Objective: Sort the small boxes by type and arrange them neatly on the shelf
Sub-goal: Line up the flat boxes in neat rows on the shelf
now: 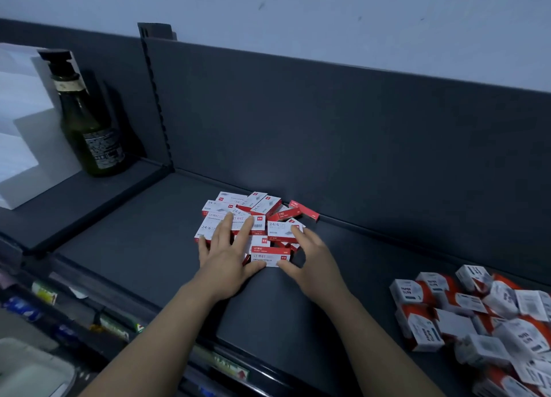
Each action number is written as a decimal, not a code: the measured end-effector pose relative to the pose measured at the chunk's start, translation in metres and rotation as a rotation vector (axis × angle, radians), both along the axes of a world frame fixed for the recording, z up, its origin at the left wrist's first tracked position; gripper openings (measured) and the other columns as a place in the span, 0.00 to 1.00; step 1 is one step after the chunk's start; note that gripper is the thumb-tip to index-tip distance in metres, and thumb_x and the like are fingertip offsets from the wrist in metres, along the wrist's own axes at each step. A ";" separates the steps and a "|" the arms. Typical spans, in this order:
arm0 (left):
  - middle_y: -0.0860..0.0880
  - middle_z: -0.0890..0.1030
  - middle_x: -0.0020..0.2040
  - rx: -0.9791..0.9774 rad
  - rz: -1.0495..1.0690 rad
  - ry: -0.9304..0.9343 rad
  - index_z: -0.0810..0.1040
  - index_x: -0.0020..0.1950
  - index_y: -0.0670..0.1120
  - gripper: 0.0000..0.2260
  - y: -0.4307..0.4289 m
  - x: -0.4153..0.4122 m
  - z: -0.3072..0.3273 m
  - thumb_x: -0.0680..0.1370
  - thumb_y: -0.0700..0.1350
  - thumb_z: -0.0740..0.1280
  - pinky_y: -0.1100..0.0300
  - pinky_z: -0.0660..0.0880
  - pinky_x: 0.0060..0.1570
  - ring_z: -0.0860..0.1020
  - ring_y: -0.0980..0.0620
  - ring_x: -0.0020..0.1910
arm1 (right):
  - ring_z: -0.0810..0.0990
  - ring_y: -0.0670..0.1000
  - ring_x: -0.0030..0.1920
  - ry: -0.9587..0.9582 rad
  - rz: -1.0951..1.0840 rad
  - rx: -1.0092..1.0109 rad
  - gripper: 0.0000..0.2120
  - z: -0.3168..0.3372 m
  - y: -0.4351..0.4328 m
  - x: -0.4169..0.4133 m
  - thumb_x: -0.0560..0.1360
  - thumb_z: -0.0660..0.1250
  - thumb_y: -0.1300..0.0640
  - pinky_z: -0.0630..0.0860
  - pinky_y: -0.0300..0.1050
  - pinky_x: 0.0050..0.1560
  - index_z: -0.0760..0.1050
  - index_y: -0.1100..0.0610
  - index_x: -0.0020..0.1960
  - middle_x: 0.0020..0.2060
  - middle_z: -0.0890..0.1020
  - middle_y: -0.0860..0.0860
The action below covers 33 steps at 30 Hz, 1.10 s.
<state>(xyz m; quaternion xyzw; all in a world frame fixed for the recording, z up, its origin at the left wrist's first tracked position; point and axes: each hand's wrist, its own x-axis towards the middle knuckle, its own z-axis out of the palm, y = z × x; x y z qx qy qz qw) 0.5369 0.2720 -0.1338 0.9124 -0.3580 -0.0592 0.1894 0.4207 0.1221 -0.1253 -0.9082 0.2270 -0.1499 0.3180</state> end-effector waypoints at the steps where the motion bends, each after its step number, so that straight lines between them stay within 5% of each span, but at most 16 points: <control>1: 0.50 0.34 0.77 0.004 -0.011 -0.003 0.35 0.75 0.62 0.37 0.000 0.007 0.000 0.76 0.65 0.58 0.41 0.35 0.72 0.36 0.51 0.76 | 0.60 0.48 0.74 0.003 -0.002 -0.013 0.36 0.000 0.001 0.004 0.72 0.71 0.47 0.64 0.47 0.71 0.60 0.50 0.76 0.75 0.61 0.46; 5: 0.50 0.35 0.77 -0.004 -0.050 0.015 0.36 0.75 0.62 0.37 0.000 0.027 0.001 0.76 0.65 0.59 0.40 0.35 0.72 0.36 0.51 0.76 | 0.57 0.48 0.74 0.047 -0.015 -0.062 0.32 0.005 -0.001 0.015 0.74 0.68 0.46 0.59 0.42 0.70 0.61 0.48 0.75 0.76 0.56 0.44; 9: 0.50 0.46 0.78 -0.209 -0.070 0.037 0.53 0.75 0.62 0.33 0.008 0.034 0.005 0.72 0.67 0.59 0.43 0.38 0.73 0.43 0.54 0.76 | 0.61 0.47 0.72 -0.007 -0.086 -0.034 0.27 0.012 0.001 0.021 0.74 0.69 0.48 0.59 0.40 0.70 0.68 0.50 0.70 0.73 0.65 0.45; 16: 0.51 0.67 0.69 -0.365 -0.204 -0.111 0.80 0.53 0.59 0.11 0.017 0.042 -0.002 0.71 0.53 0.73 0.51 0.57 0.68 0.63 0.48 0.69 | 0.72 0.47 0.61 -0.049 -0.219 0.107 0.23 0.021 0.011 0.023 0.72 0.72 0.55 0.68 0.40 0.64 0.73 0.51 0.66 0.61 0.71 0.49; 21: 0.52 0.69 0.68 -0.387 -0.202 -0.105 0.82 0.47 0.55 0.06 0.020 0.041 -0.003 0.72 0.52 0.73 0.51 0.56 0.69 0.62 0.48 0.69 | 0.72 0.41 0.45 0.071 -0.292 0.106 0.20 0.025 0.017 0.009 0.70 0.74 0.54 0.68 0.28 0.42 0.75 0.53 0.61 0.56 0.70 0.49; 25: 0.59 0.75 0.58 -0.419 -0.228 -0.119 0.81 0.46 0.55 0.05 0.029 0.037 0.008 0.71 0.53 0.72 0.59 0.56 0.64 0.67 0.54 0.62 | 0.75 0.42 0.47 0.077 -0.347 0.094 0.17 0.019 0.026 -0.016 0.70 0.74 0.55 0.68 0.32 0.47 0.77 0.50 0.57 0.54 0.74 0.47; 28: 0.61 0.78 0.43 -0.454 -0.314 -0.078 0.78 0.43 0.56 0.05 0.037 0.028 0.018 0.70 0.52 0.72 0.59 0.70 0.53 0.74 0.60 0.46 | 0.76 0.40 0.45 0.036 -0.415 0.125 0.14 0.017 0.032 -0.038 0.69 0.74 0.57 0.70 0.29 0.38 0.76 0.49 0.53 0.49 0.78 0.43; 33: 0.58 0.75 0.45 -0.250 -0.501 0.067 0.73 0.44 0.54 0.10 0.038 0.006 0.023 0.71 0.53 0.73 0.67 0.72 0.43 0.74 0.61 0.43 | 0.78 0.41 0.46 0.001 -0.480 0.177 0.17 0.011 0.037 -0.066 0.68 0.75 0.59 0.72 0.32 0.39 0.76 0.49 0.54 0.49 0.80 0.44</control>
